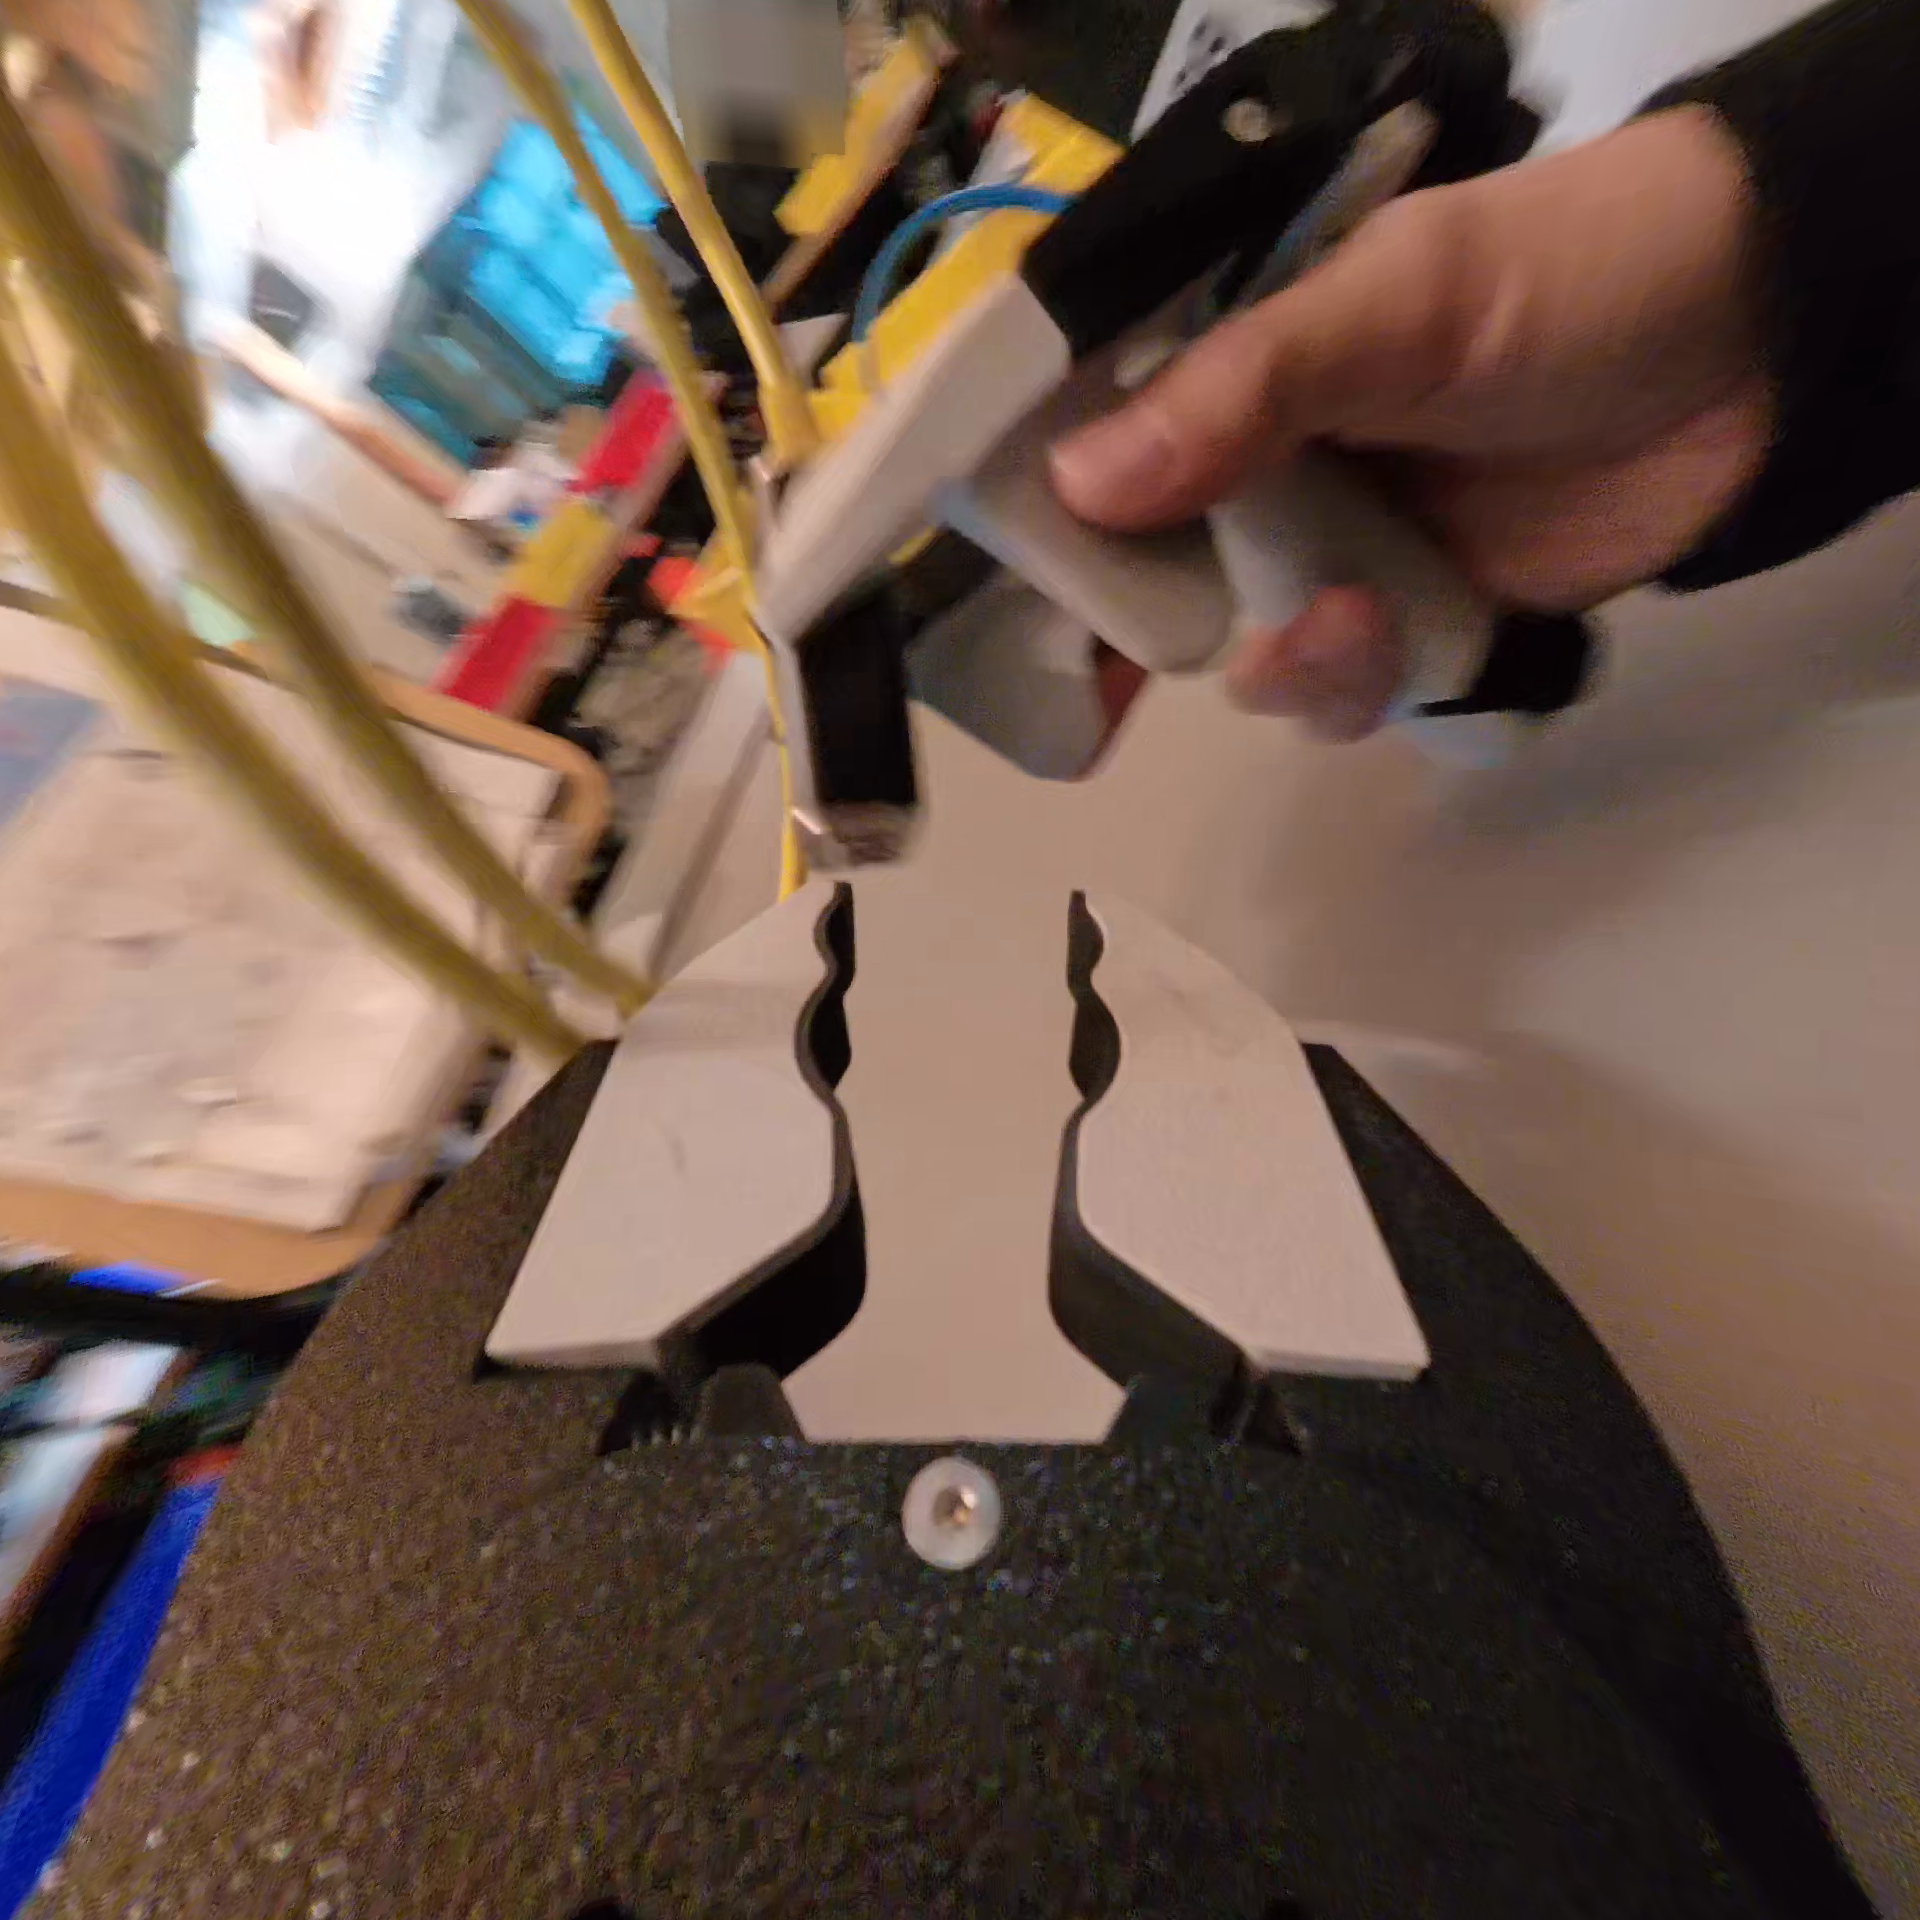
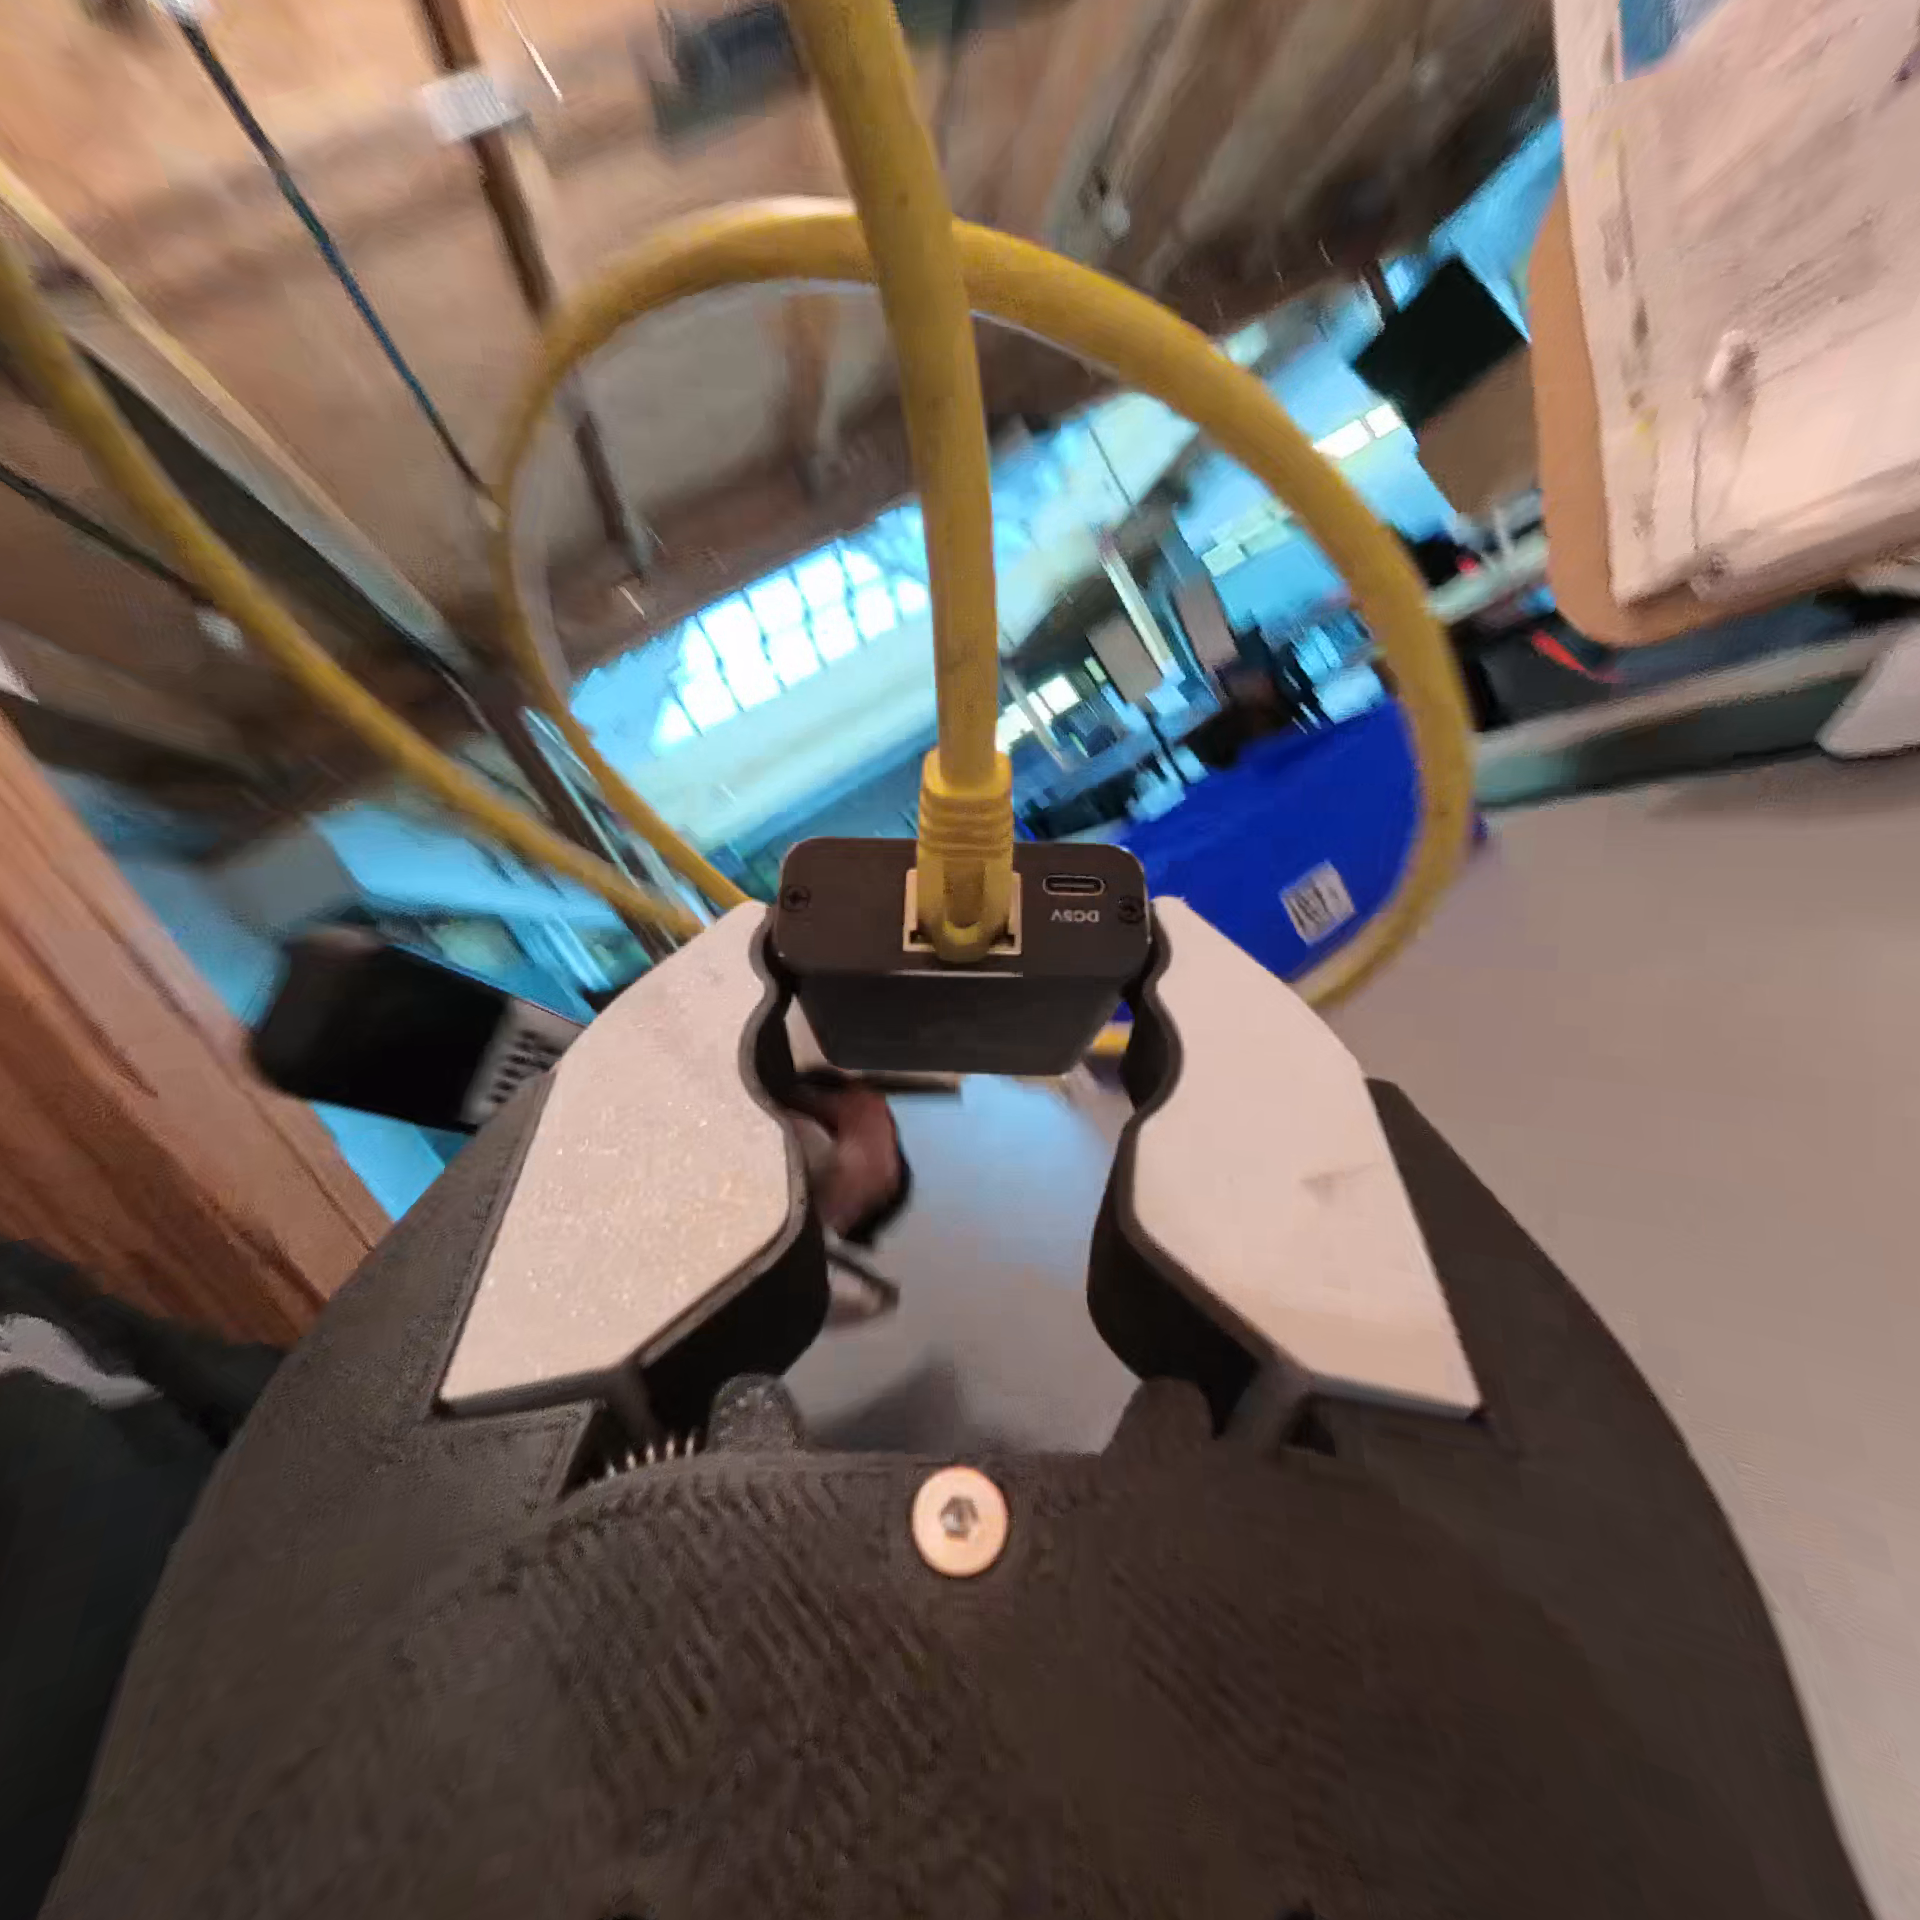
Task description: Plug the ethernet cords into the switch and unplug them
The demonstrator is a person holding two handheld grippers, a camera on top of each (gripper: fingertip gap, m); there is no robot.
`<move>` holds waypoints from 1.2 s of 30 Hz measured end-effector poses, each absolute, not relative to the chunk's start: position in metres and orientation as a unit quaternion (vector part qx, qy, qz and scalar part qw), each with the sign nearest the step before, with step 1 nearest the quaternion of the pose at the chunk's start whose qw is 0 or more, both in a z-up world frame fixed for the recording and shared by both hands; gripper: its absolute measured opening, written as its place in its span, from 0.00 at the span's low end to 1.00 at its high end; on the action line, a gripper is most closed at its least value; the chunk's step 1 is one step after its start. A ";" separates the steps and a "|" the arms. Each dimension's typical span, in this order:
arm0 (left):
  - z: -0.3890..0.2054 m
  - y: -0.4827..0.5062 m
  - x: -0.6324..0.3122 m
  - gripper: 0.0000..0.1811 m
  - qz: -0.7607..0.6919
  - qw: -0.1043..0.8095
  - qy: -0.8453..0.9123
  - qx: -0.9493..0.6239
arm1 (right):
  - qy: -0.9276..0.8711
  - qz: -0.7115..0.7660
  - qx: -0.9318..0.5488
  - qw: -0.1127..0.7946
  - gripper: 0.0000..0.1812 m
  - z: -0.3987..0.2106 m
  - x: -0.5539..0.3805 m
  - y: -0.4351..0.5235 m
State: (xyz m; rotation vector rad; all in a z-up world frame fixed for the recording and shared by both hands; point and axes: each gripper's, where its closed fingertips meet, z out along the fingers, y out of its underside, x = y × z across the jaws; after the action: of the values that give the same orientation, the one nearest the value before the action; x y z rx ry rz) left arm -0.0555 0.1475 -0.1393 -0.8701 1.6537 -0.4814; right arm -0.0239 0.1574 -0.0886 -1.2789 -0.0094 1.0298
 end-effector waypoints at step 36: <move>-0.089 0.106 -0.068 0.34 -0.654 0.381 0.534 -0.378 | -0.250 0.434 -0.495 0.710 0.34 -0.073 -0.088 0.118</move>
State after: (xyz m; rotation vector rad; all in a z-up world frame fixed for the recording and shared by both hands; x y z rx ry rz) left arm -0.0684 0.1063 -0.0894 -0.9656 1.3618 -1.6684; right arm -0.0881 0.1176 -0.0731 -1.0974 -0.5550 0.9631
